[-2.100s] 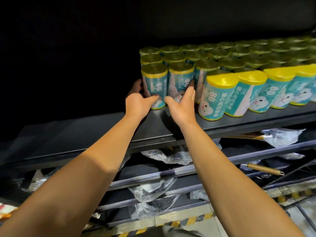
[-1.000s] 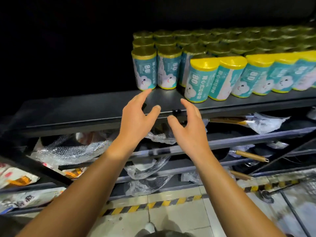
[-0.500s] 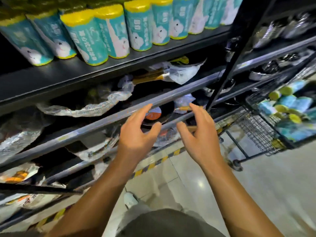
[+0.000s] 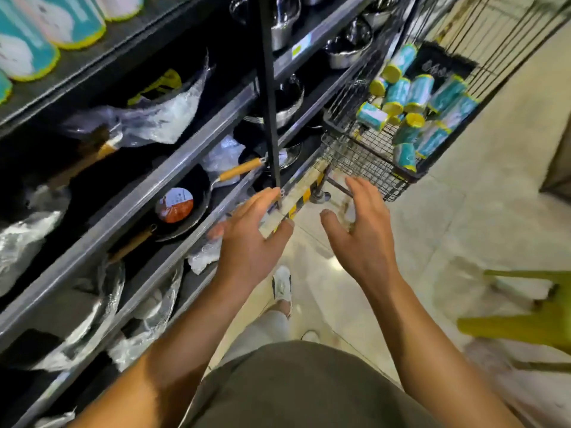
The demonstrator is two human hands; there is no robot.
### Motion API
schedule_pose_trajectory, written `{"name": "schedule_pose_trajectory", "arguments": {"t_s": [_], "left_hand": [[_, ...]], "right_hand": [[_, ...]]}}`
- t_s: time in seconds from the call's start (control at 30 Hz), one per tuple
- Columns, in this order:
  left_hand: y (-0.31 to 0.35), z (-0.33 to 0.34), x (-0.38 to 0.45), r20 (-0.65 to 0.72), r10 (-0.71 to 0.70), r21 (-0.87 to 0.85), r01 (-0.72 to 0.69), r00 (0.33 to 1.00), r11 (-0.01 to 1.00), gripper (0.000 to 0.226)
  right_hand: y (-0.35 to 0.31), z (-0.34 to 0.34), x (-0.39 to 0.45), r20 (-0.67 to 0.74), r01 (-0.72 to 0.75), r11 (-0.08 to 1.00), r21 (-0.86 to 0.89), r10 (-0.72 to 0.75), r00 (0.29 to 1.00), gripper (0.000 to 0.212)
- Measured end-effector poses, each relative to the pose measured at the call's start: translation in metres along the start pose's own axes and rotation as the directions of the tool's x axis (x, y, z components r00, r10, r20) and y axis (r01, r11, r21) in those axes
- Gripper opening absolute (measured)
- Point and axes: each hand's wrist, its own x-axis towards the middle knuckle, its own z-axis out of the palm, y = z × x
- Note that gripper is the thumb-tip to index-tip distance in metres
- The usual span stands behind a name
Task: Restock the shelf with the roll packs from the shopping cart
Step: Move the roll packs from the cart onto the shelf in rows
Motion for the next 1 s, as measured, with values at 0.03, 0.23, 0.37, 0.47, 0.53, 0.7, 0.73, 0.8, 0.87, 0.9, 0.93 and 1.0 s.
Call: {"name": "schedule_pose_trajectory", "arguments": {"t_s": [0.03, 0.23, 0.37, 0.47, 0.53, 0.7, 0.73, 0.8, 0.87, 0.9, 0.93, 1.0], "left_hand": [[0.003, 0.009, 0.016, 0.023, 0.028, 0.01, -0.028, 0.999, 1.0, 0.051], [0.025, 0.059, 0.114, 0.268, 0.141, -0.014, -0.143, 0.953, 0.99, 0.055], [0.036, 0.091, 0.164, 0.378, 0.204, 0.022, -0.23, 0.903, 0.973, 0.055], [0.045, 0.114, 0.191, 0.442, 0.197, 0.029, -0.233, 0.875, 0.972, 0.054], [0.051, 0.13, 0.206, 0.466, 0.193, 0.033, -0.235, 0.863, 0.972, 0.054], [0.069, 0.176, 0.248, 0.513, 0.149, 0.071, -0.215, 0.846, 0.974, 0.056], [0.074, 0.185, 0.257, 0.514, 0.143, 0.08, -0.213, 0.846, 0.974, 0.058], [0.084, 0.203, 0.276, 0.507, 0.132, 0.088, -0.204, 0.851, 0.975, 0.061], [0.093, 0.219, 0.294, 0.5, 0.12, 0.095, -0.193, 0.857, 0.977, 0.062], [0.097, 0.225, 0.302, 0.498, 0.116, 0.104, -0.192, 0.859, 0.976, 0.061], [0.101, 0.231, 0.309, 0.49, 0.114, 0.11, -0.191, 0.864, 0.975, 0.061], [0.111, 0.241, 0.325, 0.464, 0.107, 0.116, -0.18, 0.879, 0.977, 0.06]], "right_hand": [[0.008, -0.002, 0.01, -0.023, -0.021, 1.0, -0.017, 0.021, 1.0, 0.065], [0.051, -0.01, 0.066, -0.114, -0.227, 0.972, -0.064, 0.219, 0.969, 0.066], [0.073, -0.018, 0.095, -0.202, -0.351, 0.933, -0.073, 0.331, 0.922, 0.068], [0.09, -0.025, 0.112, -0.237, -0.412, 0.909, -0.056, 0.389, 0.89, 0.067], [0.102, -0.029, 0.125, -0.248, -0.43, 0.902, -0.033, 0.409, 0.878, 0.065], [0.143, -0.038, 0.166, -0.235, -0.438, 0.899, -0.005, 0.425, 0.874, 0.07], [0.152, -0.041, 0.177, -0.229, -0.446, 0.895, 0.006, 0.435, 0.871, 0.072], [0.166, -0.049, 0.199, -0.199, -0.46, 0.888, 0.014, 0.453, 0.869, 0.072], [0.181, -0.058, 0.224, -0.17, -0.459, 0.889, 0.002, 0.452, 0.876, 0.071], [0.188, -0.063, 0.236, -0.164, -0.452, 0.892, -0.003, 0.445, 0.88, 0.07], [0.193, -0.067, 0.249, -0.163, -0.438, 0.899, -0.005, 0.432, 0.887, 0.069], [0.202, -0.075, 0.273, -0.153, -0.424, 0.906, -0.004, 0.418, 0.895, 0.069]]}}
